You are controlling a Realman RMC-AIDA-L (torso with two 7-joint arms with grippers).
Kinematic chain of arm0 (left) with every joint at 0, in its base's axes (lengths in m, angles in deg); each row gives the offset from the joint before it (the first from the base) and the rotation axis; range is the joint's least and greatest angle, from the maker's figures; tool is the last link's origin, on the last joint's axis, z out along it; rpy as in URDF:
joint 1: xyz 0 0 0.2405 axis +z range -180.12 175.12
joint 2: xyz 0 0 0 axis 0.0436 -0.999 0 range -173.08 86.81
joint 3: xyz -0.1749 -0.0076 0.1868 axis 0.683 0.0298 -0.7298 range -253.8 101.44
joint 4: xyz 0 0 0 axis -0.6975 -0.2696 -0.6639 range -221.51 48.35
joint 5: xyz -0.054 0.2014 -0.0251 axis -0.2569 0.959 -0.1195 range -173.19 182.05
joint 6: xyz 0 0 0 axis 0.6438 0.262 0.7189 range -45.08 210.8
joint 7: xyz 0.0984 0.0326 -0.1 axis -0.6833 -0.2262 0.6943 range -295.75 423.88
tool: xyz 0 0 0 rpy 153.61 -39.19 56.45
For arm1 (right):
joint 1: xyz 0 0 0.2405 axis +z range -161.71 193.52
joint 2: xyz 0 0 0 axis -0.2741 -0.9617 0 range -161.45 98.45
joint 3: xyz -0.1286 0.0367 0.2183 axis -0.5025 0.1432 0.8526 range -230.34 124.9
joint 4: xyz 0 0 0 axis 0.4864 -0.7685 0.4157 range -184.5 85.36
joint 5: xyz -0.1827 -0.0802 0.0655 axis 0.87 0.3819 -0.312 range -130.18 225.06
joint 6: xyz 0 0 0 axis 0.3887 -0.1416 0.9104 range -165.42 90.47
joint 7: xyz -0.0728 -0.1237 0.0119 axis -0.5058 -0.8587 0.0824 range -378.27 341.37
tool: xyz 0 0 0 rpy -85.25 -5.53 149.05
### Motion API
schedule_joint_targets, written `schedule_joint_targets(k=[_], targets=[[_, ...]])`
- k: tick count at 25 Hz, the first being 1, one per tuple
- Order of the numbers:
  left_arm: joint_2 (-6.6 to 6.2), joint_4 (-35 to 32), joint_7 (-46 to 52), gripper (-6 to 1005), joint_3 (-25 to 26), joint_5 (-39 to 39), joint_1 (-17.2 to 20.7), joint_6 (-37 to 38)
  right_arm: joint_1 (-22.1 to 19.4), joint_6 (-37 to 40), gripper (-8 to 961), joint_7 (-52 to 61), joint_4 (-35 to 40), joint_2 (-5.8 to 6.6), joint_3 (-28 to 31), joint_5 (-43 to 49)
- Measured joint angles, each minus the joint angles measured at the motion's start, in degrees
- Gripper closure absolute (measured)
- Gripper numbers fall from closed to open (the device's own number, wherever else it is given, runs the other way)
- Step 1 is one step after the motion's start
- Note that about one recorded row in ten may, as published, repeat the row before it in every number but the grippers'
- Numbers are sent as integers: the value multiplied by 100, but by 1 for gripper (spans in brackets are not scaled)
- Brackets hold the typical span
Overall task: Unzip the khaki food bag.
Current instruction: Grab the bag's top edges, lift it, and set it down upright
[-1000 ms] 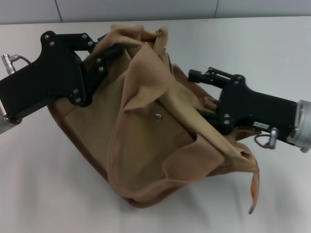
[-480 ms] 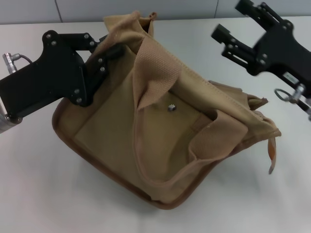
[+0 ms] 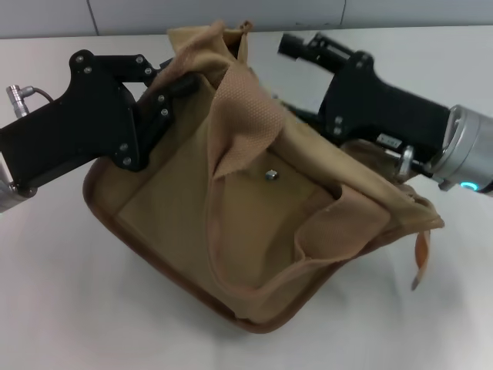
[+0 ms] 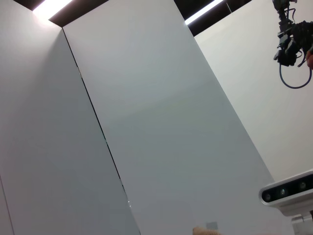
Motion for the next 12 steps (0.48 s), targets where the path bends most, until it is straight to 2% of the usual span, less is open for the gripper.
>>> schedule_joint_targets(k=[7, 12], targets=[[-3, 0, -69, 922, -65, 19, -18, 0, -35, -150, 130, 532, 281, 11, -40, 882], [-5, -1, -72, 922, -64, 18, -30, -4, -408, -81, 131, 541, 512, 3, 74, 1132]])
